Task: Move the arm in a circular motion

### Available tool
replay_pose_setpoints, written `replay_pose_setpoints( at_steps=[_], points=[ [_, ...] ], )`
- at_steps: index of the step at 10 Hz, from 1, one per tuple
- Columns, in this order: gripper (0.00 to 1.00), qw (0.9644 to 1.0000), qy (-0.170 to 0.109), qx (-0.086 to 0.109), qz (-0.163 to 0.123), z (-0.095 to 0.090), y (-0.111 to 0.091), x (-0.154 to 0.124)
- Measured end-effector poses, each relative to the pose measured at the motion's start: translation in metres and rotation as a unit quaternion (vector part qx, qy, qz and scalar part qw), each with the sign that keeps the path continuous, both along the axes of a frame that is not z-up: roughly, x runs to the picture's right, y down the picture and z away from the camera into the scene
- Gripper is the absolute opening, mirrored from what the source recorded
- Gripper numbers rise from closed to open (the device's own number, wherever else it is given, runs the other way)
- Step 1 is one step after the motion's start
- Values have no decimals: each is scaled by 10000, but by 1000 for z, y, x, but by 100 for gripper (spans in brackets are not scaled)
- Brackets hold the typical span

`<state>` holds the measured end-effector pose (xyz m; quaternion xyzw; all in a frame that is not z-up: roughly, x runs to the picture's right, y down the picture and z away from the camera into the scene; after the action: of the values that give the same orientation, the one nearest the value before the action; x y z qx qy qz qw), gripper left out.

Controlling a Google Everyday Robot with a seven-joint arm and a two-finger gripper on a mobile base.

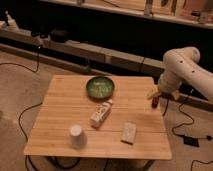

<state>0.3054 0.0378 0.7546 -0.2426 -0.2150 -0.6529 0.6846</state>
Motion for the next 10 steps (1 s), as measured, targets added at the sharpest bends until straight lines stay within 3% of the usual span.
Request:
replay_pose_setpoints(
  at_steps=[2,4,6,7,8,9,10],
  points=[
    [80,10000,-38,-1,-59,26,-26,-28],
    [80,9989,-226,80,-403,44,-55,-76],
    [80,9947,-600,257,-788,42,-69,-122],
    [80,9895,-920,423,-1034,37,-73,-153],
    [80,9814,-1299,649,-1254,29,-73,-187],
    [80,9711,-1629,915,-1487,18,-68,-212],
    [80,9626,-1905,1058,-1608,8,-58,-230]
  ],
)
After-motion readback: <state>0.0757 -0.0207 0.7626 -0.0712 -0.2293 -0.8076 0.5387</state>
